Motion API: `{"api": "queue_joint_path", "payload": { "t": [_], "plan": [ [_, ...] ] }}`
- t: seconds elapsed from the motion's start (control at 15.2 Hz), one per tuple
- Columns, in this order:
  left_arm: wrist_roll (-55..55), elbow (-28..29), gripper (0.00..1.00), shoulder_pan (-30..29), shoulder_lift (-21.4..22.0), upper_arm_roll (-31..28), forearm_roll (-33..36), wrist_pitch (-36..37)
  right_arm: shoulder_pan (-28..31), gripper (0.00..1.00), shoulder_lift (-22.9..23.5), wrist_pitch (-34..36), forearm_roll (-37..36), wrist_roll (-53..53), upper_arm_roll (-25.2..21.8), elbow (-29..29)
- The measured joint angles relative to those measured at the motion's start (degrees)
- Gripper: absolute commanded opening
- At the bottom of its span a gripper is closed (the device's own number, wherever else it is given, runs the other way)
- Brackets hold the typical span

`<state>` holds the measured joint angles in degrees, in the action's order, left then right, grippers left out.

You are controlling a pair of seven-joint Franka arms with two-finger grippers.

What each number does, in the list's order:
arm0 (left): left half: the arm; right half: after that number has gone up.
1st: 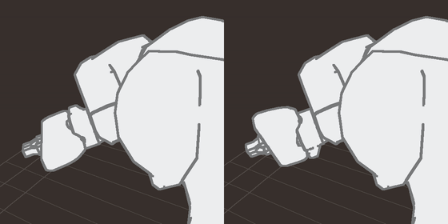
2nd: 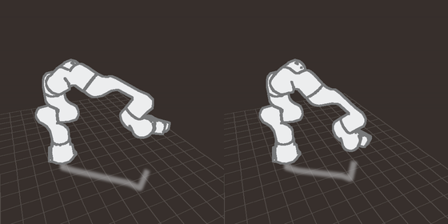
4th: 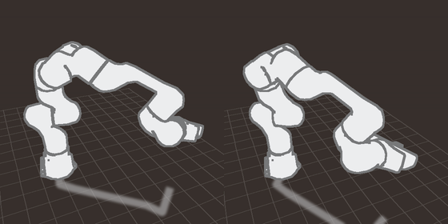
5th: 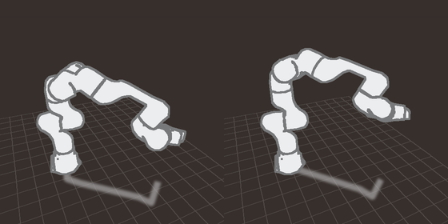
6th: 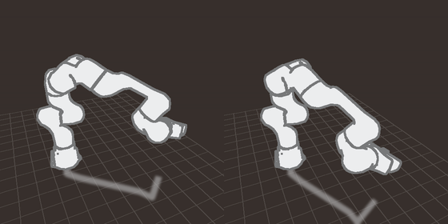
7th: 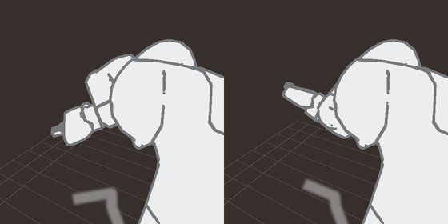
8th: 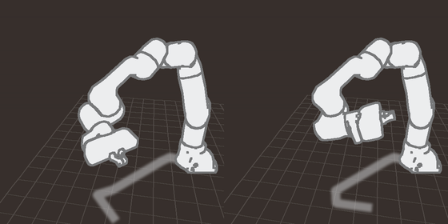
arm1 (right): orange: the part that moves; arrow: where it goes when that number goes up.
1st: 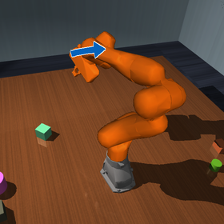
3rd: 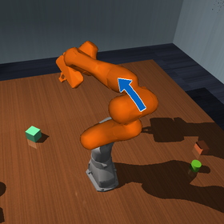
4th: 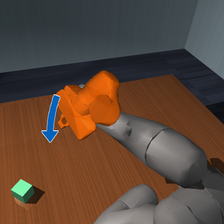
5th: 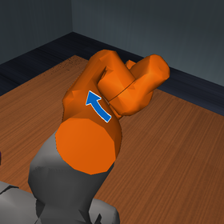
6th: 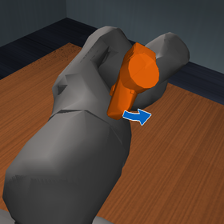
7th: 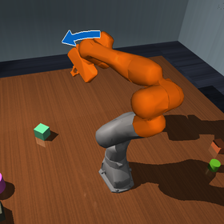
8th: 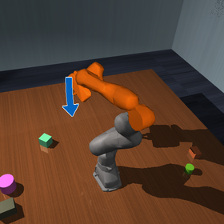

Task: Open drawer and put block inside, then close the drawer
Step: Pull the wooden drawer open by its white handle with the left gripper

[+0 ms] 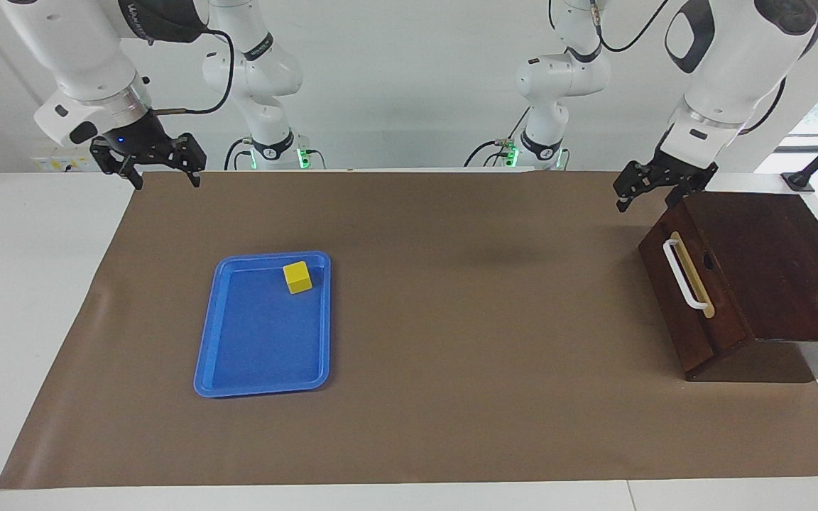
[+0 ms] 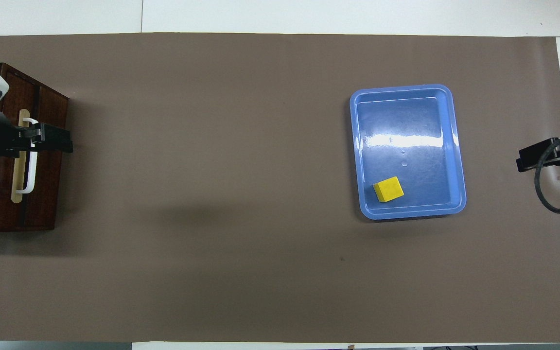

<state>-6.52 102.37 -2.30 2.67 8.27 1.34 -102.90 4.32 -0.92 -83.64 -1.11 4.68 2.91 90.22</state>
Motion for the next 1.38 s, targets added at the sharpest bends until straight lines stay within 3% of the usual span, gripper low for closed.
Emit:
{"api": "queue_joint_path", "payload": {
  "t": [0.26, 0.59, 0.92, 1.18, 1.38],
  "plan": [
    [0.74, 8.11, 1.0, 0.0, -1.86, -0.01, 9.35, -10.86, 0.77, 1.0, 0.0, 0.01, 1.71, 0.0, -0.36, 0.02],
    [4.4, 8.99, 1.0, -0.75, -9.48, -0.47, 17.18, -19.06, 0.77, 1.0, -0.21, -0.35, 3.39, -7.43, -0.38, 3.36],
    [6.93, 11.62, 1.0, -3.73, -10.82, -0.62, 20.77, -26.0, 0.89, 1.0, -0.31, -7.08, 14.64, -30.86, -0.42, 13.34],
    [7.23, 13.46, 1.0, -4.71, -10.91, -0.61, 20.87, -28.05, 1.62, 1.0, 4.62, -14.54, 26.38, -46.87, -0.44, 18.1],
    [6.7, 13.75, 1.0, -4.61, -11.34, -0.23, 20.9, -28.69, 1.73, 1.0, 8.67, -20.15, 33.6, -50.89, -0.45, 21.06]
  ]
}}
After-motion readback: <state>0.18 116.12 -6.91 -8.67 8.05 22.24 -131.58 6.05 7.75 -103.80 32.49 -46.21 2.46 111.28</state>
